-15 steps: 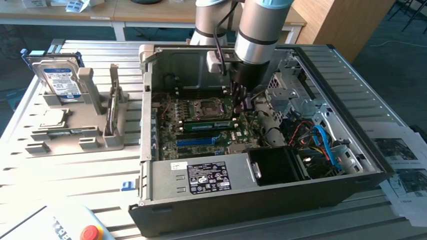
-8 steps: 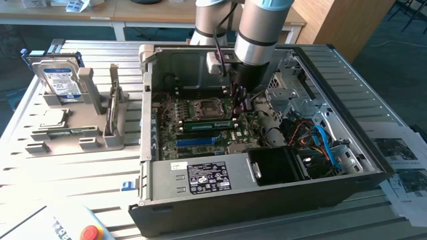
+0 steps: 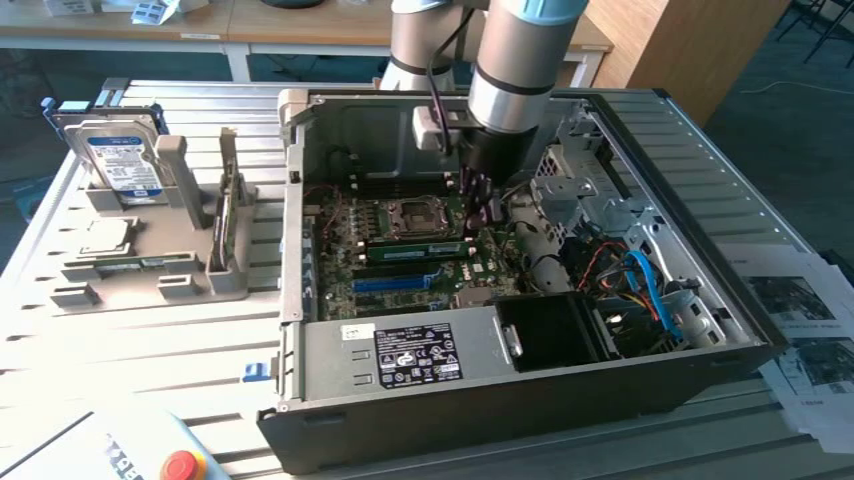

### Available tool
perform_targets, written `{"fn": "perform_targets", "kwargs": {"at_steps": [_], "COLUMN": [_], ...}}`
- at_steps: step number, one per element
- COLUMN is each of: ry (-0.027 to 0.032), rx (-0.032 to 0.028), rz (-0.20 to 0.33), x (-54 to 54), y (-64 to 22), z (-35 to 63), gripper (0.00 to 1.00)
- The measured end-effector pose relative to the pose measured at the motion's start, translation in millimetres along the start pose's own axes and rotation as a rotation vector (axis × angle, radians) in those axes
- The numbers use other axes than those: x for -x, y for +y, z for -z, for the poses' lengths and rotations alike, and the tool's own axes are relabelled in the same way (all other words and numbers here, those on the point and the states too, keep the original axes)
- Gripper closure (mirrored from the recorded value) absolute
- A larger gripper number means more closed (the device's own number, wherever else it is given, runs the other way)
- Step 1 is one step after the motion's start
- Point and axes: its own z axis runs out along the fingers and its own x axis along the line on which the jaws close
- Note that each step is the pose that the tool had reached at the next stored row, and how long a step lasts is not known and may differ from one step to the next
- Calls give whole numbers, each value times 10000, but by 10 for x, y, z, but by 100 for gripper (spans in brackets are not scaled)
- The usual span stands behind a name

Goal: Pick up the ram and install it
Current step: 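Press down the ram until it locks into place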

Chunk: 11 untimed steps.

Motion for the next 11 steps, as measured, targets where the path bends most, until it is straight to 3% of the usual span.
{"fn": "perform_targets", "kwargs": {"at_steps": [11], "ry": [3], "rx": [1], "rz": [-1], "x": [0], "y": [0], "z": [-37], "gripper": [90]}}
